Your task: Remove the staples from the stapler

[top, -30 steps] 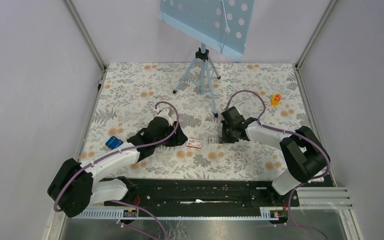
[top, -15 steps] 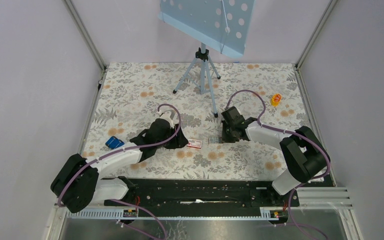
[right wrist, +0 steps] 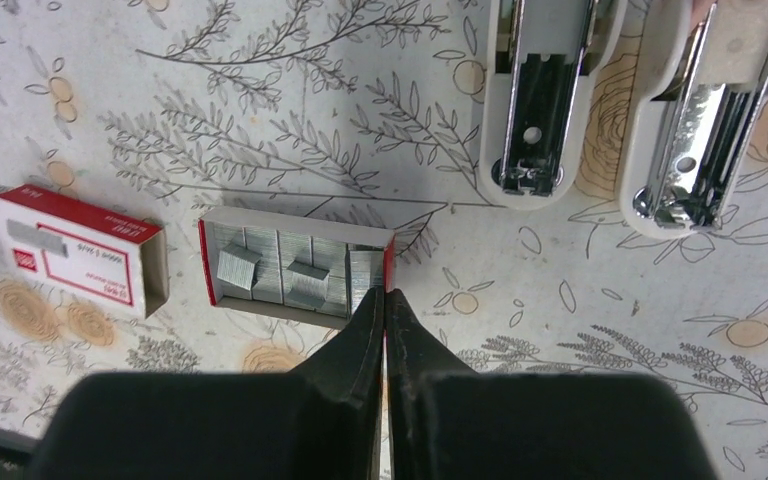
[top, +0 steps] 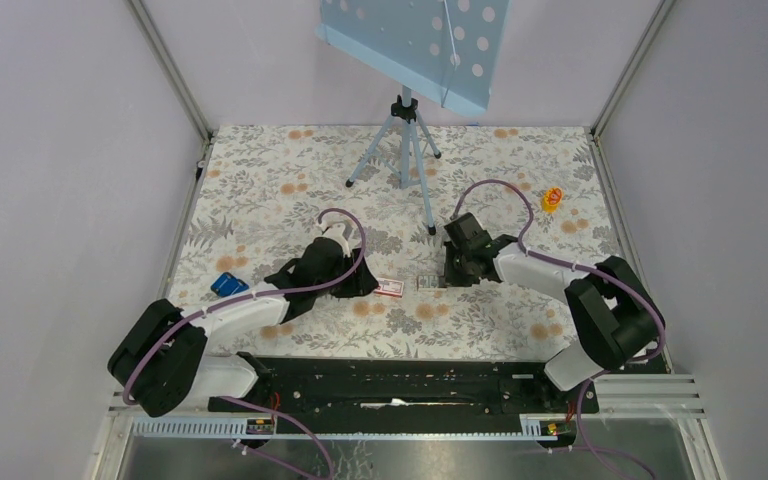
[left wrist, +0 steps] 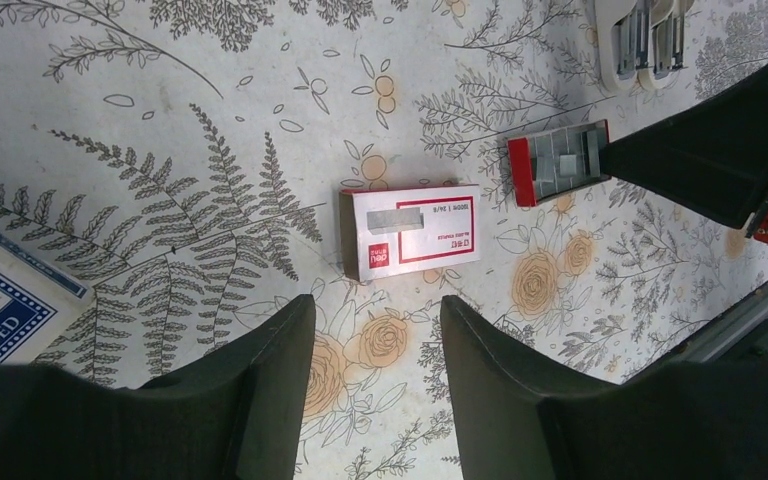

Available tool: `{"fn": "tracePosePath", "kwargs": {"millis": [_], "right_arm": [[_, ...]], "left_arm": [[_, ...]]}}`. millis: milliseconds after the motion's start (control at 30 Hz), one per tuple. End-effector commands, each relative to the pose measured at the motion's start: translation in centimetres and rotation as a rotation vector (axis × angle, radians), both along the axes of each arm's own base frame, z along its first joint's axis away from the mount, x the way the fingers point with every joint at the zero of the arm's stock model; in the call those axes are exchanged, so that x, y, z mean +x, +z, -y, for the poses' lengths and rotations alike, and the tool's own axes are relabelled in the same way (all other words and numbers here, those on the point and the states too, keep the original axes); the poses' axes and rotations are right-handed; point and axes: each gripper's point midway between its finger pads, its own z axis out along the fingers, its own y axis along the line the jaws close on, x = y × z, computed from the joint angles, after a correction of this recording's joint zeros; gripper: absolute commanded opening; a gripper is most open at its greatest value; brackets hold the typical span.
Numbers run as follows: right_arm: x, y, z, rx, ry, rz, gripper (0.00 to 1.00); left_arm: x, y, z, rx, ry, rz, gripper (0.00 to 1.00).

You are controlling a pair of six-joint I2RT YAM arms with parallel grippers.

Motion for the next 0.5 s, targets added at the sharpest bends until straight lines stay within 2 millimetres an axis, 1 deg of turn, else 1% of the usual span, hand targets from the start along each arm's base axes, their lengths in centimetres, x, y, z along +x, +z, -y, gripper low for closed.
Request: {"fn": "tracePosePath", "kwargs": {"millis": [0, 133, 467], "right_arm": [[-0.4, 1.7, -0.5, 0.037, 0.025, 0.026, 0.0], [-1.1, 1.8, -1.3, 0.064, 0.065, 0.021, 0.0], [-1.7, 1.2, -2.2, 0.039, 0.111, 0.014, 0.0]], "left_arm": [[1.1, 1.0, 0.6, -0.034, -0.006, 0.064, 0.53], [1.2, 0.8, 0.9, -0.04, -0.013, 0.059, 0.52], [1.6, 0.5, 0.9, -0.023, -0.013, 0.064, 0.52]]}}
